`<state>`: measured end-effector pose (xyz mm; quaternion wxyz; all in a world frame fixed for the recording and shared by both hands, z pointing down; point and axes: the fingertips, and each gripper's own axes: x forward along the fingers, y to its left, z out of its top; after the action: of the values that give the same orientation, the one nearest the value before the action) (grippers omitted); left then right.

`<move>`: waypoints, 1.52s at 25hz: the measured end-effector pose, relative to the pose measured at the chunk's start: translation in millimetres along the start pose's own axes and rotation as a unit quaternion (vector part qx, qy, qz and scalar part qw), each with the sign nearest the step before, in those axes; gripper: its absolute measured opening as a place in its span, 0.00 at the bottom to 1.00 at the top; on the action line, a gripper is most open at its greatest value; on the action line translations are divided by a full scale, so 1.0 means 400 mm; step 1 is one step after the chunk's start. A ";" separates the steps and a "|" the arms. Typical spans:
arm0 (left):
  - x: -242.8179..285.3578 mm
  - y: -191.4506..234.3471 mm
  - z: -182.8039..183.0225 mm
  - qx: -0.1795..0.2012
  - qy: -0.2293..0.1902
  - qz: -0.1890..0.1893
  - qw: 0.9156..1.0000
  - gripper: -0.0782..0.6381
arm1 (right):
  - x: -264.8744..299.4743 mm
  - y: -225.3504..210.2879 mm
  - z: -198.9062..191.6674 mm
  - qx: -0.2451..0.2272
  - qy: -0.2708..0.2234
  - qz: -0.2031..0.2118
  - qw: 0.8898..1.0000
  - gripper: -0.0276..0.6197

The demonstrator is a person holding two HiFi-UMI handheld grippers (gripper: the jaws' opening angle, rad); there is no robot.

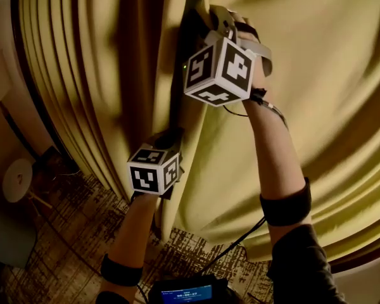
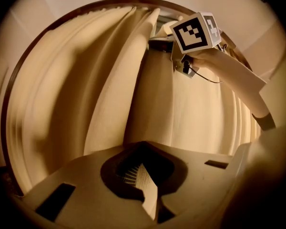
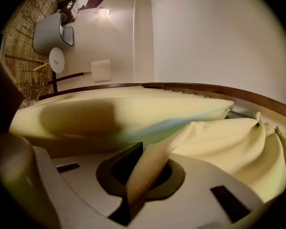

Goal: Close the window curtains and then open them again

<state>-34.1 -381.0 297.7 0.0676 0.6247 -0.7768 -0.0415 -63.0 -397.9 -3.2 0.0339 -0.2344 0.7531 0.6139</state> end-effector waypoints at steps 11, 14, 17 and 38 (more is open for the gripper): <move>0.095 0.036 0.004 -0.001 0.022 -0.033 0.999 0.11 | 0.046 -0.002 -0.066 0.015 0.018 -0.014 1.000 0.09; 0.107 0.039 0.037 -0.004 0.025 -0.031 0.999 0.11 | 0.065 -0.028 -0.041 0.013 0.011 -0.012 1.000 0.09; 0.109 0.032 0.058 -0.001 0.025 -0.023 0.999 0.11 | 0.068 -0.048 -0.024 0.016 -0.001 -0.013 1.000 0.09; 0.064 0.007 -0.030 0.027 0.008 -0.060 0.998 0.11 | -0.006 0.003 -0.003 0.031 -0.013 -0.051 0.998 0.09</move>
<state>-40.2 -405.3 311.3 0.0543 0.6723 -0.7380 -0.0195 -60.9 -398.3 -1.0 0.0826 -0.2633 0.7584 0.5905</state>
